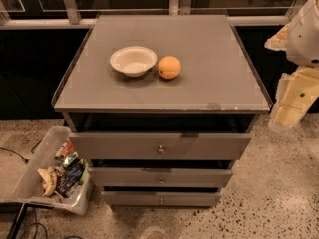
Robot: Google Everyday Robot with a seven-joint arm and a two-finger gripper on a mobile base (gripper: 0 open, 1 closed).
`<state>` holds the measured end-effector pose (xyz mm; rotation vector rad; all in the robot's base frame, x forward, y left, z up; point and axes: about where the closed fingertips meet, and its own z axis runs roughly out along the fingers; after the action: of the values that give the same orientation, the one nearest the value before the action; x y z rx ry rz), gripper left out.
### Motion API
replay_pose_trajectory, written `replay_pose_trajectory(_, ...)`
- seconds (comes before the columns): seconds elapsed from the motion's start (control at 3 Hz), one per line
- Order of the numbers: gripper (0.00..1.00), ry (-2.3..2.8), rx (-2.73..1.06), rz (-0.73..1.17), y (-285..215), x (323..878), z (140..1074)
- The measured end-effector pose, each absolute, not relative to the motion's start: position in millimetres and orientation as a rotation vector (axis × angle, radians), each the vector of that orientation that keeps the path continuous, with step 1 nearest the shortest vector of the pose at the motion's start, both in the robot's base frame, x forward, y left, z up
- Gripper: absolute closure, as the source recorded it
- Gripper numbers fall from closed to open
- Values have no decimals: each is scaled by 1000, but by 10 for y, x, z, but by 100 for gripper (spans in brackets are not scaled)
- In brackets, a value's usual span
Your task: Open top drawer
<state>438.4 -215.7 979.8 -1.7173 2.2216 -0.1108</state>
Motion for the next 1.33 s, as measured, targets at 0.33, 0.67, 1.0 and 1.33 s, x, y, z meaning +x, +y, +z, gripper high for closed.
replay_pose_trajectory(0.33,0,2215,-1715,-107,-2135,4380,9759)
replay_pose_trajectory(0.67,0,2194,-1725,-50,-2081,4359,9457)
replay_pose_trajectory(1.0,0,2130,-1741,34,-2007,4315,9083)
replay_pose_trajectory(1.33,0,2018,-1795,47,-1934,4289,8801)
